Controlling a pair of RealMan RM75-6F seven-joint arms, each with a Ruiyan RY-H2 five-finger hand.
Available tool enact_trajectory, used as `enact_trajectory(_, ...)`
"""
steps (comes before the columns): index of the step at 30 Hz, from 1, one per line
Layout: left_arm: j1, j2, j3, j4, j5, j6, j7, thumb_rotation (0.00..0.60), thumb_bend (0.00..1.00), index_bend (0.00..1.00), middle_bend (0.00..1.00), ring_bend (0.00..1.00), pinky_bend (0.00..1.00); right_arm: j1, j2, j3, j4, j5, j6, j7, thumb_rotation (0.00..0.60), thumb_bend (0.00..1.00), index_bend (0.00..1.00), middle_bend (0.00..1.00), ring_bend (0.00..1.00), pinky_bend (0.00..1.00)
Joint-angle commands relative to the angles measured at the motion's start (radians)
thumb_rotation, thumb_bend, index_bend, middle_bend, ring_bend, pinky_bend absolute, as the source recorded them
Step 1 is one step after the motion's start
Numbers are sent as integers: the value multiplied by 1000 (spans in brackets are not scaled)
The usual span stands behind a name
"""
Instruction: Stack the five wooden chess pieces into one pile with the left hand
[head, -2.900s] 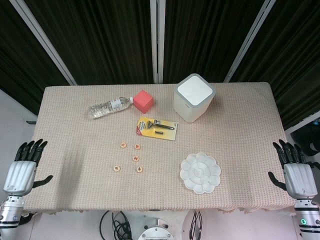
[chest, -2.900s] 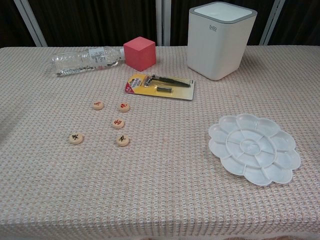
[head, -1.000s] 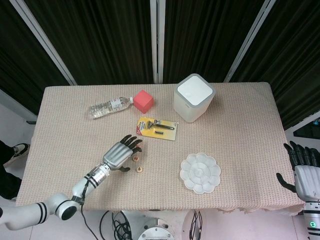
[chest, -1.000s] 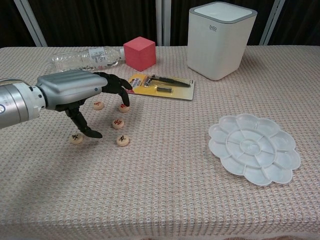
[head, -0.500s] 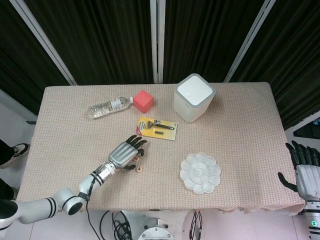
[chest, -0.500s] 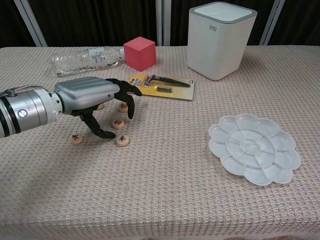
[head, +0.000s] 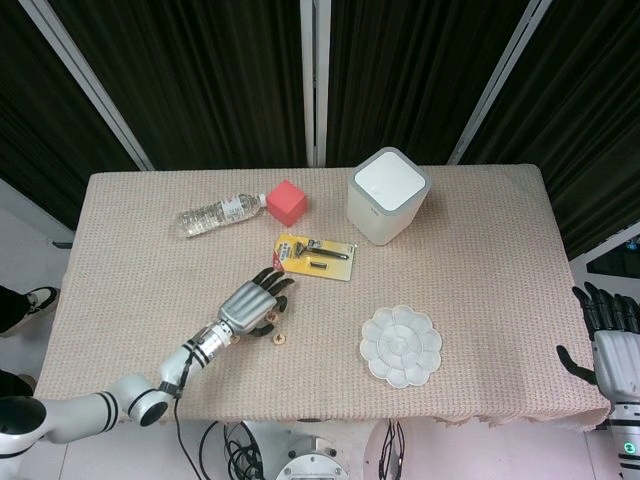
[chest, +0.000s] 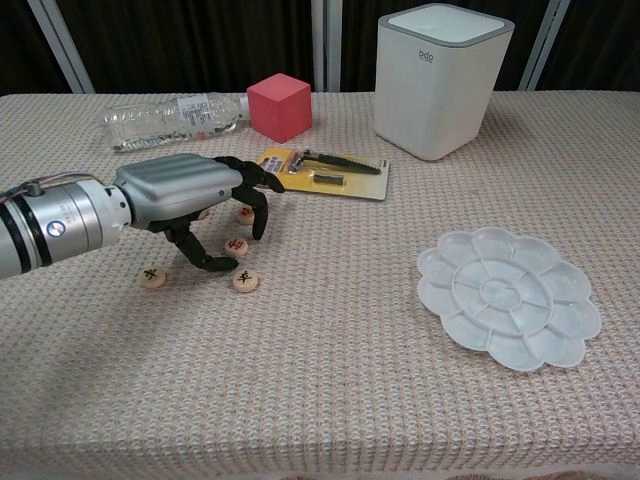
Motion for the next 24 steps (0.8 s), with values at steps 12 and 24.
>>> enact_trajectory(12,-4,2,5,0,-40,-1,70,600,310,451,84,0,44,0,-2,2,3,1,-3,1,600,232,0,0,0,0)
enact_trajectory(24,1,27,3,-43,-47,32,92,600,312,518,114,0,44,1,-3,3,-2,-2,0,-5,600,235,0,0,0,0)
